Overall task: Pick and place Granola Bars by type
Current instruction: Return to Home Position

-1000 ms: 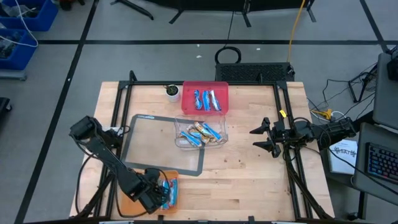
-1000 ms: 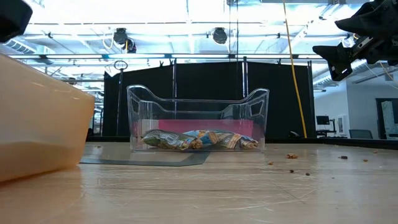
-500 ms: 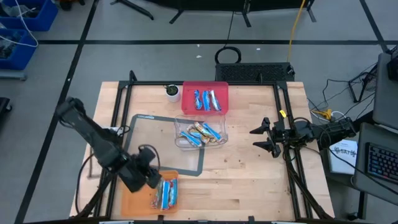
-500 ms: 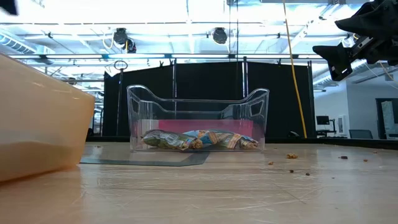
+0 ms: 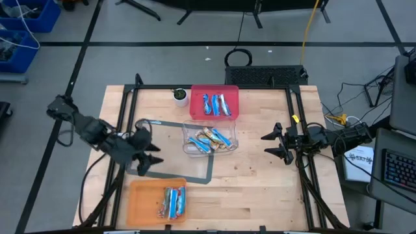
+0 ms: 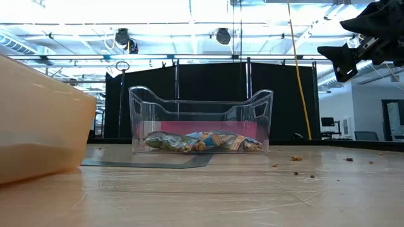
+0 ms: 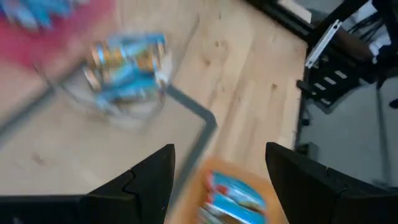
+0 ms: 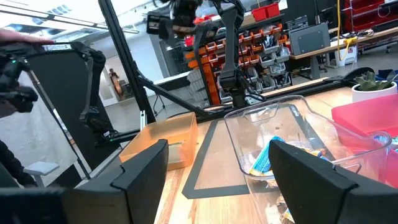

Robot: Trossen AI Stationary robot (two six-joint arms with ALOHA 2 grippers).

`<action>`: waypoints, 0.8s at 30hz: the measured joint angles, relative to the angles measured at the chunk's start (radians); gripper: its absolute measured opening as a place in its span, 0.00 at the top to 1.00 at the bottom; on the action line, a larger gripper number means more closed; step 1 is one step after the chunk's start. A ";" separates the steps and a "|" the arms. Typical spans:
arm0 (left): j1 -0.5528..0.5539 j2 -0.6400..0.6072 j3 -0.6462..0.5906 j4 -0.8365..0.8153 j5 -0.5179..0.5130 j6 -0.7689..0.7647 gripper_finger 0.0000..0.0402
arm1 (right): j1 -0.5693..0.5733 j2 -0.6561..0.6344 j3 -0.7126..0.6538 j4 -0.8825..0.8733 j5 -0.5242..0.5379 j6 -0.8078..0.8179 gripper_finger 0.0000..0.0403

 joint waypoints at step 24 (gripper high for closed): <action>0.017 -0.590 -0.669 0.525 -0.168 0.712 0.36 | 0.000 0.000 0.000 0.000 0.000 0.000 0.34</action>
